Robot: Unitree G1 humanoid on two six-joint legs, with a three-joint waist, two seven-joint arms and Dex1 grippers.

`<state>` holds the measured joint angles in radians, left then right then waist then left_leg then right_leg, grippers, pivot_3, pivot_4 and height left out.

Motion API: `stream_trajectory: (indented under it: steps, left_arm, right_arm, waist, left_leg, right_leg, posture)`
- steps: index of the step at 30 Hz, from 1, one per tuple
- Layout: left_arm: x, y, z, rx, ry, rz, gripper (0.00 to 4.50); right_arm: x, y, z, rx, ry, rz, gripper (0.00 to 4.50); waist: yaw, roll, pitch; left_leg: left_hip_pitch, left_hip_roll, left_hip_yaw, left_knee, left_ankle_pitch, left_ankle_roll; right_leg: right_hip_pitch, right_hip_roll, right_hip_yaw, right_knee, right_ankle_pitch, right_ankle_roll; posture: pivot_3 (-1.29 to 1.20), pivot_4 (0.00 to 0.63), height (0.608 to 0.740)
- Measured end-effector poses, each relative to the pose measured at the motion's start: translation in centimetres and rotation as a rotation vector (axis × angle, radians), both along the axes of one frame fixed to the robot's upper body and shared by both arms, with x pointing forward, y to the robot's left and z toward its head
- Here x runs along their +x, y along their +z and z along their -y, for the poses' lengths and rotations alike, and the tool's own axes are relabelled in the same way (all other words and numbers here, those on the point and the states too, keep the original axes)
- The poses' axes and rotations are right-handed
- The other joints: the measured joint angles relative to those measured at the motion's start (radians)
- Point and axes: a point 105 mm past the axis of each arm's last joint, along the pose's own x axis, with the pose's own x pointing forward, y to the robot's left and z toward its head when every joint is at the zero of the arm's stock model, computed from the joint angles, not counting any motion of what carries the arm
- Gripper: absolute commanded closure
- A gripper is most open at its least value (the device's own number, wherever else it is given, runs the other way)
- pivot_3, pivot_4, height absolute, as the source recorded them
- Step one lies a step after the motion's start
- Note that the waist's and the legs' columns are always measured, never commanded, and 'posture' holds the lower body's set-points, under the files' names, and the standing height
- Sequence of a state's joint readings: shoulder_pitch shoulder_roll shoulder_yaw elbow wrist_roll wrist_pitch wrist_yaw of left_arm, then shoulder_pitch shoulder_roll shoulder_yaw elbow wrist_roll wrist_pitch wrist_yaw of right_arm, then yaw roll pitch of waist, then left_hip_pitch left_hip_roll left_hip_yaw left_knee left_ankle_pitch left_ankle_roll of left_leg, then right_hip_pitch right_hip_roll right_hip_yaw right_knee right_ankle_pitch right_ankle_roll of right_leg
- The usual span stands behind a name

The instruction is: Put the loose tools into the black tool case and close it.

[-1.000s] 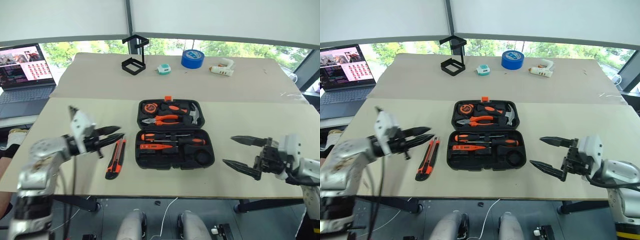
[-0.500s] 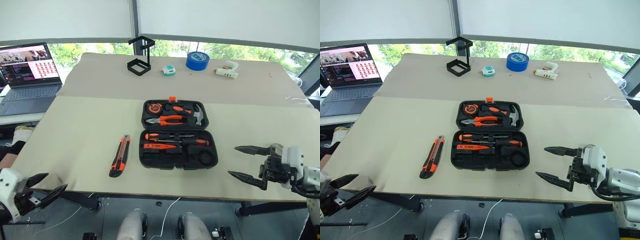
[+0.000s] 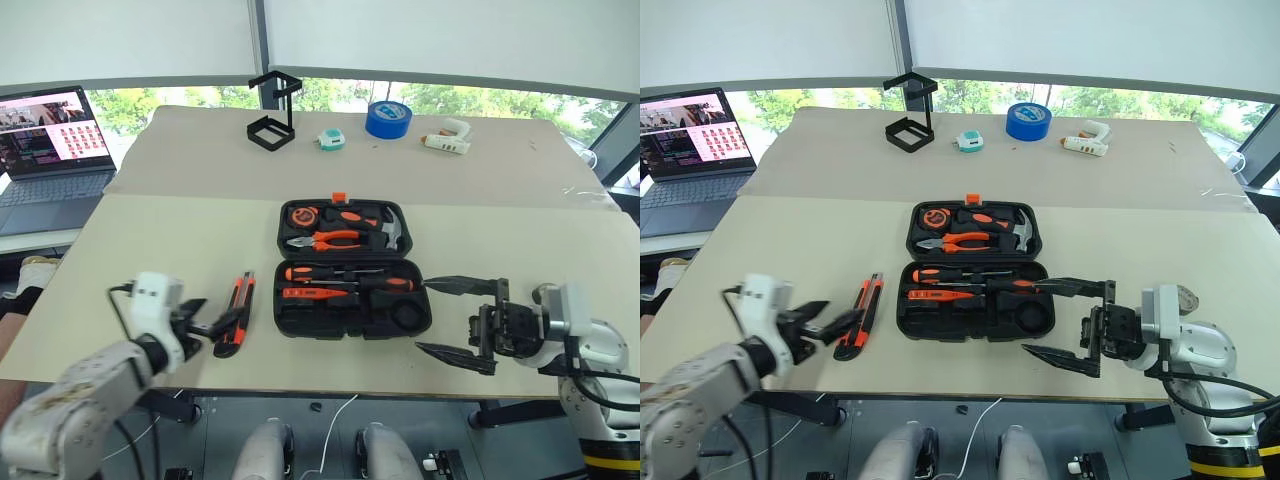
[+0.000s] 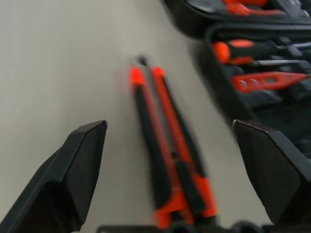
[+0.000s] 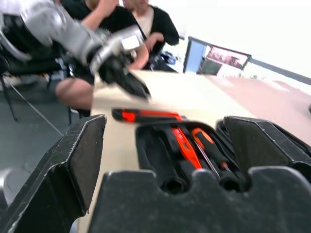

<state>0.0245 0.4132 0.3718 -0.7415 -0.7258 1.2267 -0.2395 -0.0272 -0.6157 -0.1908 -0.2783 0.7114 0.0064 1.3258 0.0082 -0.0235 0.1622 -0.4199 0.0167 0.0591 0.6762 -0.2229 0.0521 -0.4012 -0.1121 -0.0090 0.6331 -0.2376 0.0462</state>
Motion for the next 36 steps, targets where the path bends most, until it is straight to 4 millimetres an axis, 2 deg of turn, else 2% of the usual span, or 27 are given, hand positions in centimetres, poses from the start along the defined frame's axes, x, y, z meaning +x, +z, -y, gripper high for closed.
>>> stream_trajectory:
  steps: [3, 8, 11, 16, 20, 23, 25, 26, 28, 30, 33, 36]
  left_arm:
    - [0.5, -0.2, 0.8, 0.018, 0.024, -0.01, 0.03]
    - [0.5, -1.9, 0.4, 0.164, 0.063, -0.064, 0.03]
    - [0.5, -2.2, 0.2, 0.2, 0.074, -0.047, 0.9]
    - [1.1, -2.9, -0.4, 0.184, 0.09, -0.017, 2.68]
    - [2.0, -2.9, -0.7, 0.135, 0.062, 0.027, 2.73]
    - [1.9, -2.6, -2.7, 0.21, -0.005, 0.032, 2.73]
    - [2.1, -1.5, -4.2, 0.255, -0.052, 0.064, 2.73]
    - [2.2, -0.1, -4.2, 0.269, -0.153, 0.122, 2.73]
    - [2.3, 2.3, -3.3, 0.276, -0.291, 0.229, 2.73]
    - [1.7, 4.0, -1.2, 0.29, -0.534, 0.313, 2.73]
    - [0.6, 5.0, 2.6, 0.303, -0.895, 0.342, 2.73]
    - [1.5, 6.0, 6.9, 0.312, -1.102, 0.365, 2.73]
  right_arm:
    - [0.0, 0.4, -1.1, 0.027, 0.042, 0.013, 0.0]
    - [0.5, -0.1, -1.0, 0.009, 0.032, -0.006, 0.0]
    - [0.7, -0.3, -0.7, -0.003, 0.021, -0.015, 0.0]
    - [1.0, -0.2, -0.1, -0.011, -0.014, -0.019, 0.0]
    - [1.0, -0.3, 0.0, -0.009, -0.025, -0.026, 0.0]
    - [0.9, -0.6, 0.5, -0.014, -0.045, -0.036, 0.0]
    - [0.9, -1.0, 1.4, -0.048, -0.077, -0.04, 0.0]
    - [1.1, -1.3, 2.3, -0.087, -0.106, -0.04, 0.0]
    - [1.4, -1.2, 3.3, -0.105, -0.14, -0.037, 0.0]
    - [1.6, -1.2, 4.2, -0.136, -0.16, -0.048, 0.0]
    - [1.7, -1.2, 5.7, -0.188, -0.187, -0.062, 0.0]
    - [1.8, -1.1, 6.6, -0.217, -0.207, -0.075, 0.0]
  waist:
    - [0.001, 0.0, 0.0]
    - [0.004, 0.0, 0.0]
    - [0.004, 0.0, 0.0]
    - [0.009, 0.005, -0.003]
    - [0.019, 0.009, -0.005]
    - [0.013, 0.008, -0.005]
    - [0.008, 0.008, -0.004]
    - [0.006, 0.008, -0.004]
    - [0.01, 0.008, -0.004]
    - [0.014, 0.008, -0.004]
    - [0.018, 0.008, -0.004]
    - [0.026, 0.007, -0.004]
  left_leg:
    - [0.0, 0.0, 0.0, 0.0, 0.0, 0.0]
    - [0.0, -0.001, 0.0, 0.0, 0.0, 0.0]
    - [0.0, 0.0, 0.0, 0.0, 0.0, 0.0]
    - [0.001, 0.0, 0.001, 0.0, 0.0, 0.0]
    - [0.001, -0.001, 0.001, 0.0, -0.001, -0.003]
    - [0.0, 0.0, 0.001, -0.001, 0.0, -0.001]
    - [-0.001, 0.0, 0.002, -0.002, 0.0, 0.0]
    - [-0.002, 0.0, 0.002, -0.001, 0.0, 0.0]
    - [-0.002, 0.0, 0.002, -0.001, 0.0, 0.0]
    - [-0.003, -0.001, 0.003, -0.001, 0.0, -0.001]
    - [-0.003, -0.001, 0.004, -0.001, 0.0, 0.001]
    - [-0.004, -0.001, 0.003, 0.002, 0.001, 0.002]
  right_leg:
    - [0.0, 0.001, 0.0, 0.0, 0.0, -0.002]
    - [-0.001, 0.001, 0.0, -0.001, 0.0, -0.002]
    - [-0.001, 0.0, 0.0, -0.002, 0.0, -0.003]
    - [0.0, -0.001, 0.0, -0.002, -0.001, -0.004]
    - [0.0, -0.002, 0.0, -0.002, -0.003, -0.009]
    - [-0.002, -0.001, 0.0, -0.001, -0.005, -0.012]
    - [-0.003, -0.001, 0.0, -0.002, -0.005, -0.012]
    - [-0.004, -0.001, 0.0, -0.002, -0.005, -0.012]
    - [-0.003, -0.002, -0.001, -0.003, -0.005, -0.012]
    - [-0.003, -0.003, -0.001, -0.005, -0.004, -0.013]
    - [-0.003, -0.002, -0.001, -0.006, -0.004, -0.012]
    - [-0.002, 0.003, -0.001, -0.006, 0.001, -0.002]
  posture:
    - [0.0, 0.15, 0.74]
    - [0.0, 0.15, 0.74]
    - [0.0, 0.15, 0.74]
    - [0.0, 0.15, 0.74]
    - [0.0, 0.15, 0.74]
    - [0.0, 0.15, 0.74]
    - [0.0, 0.15, 0.74]
    - [0.0, 0.15, 0.74]
    - [0.0, 0.15, 0.74]
    - [0.0, 0.15, 0.74]
    - [0.0, 0.15, 0.74]
    - [0.0, 0.15, 0.74]
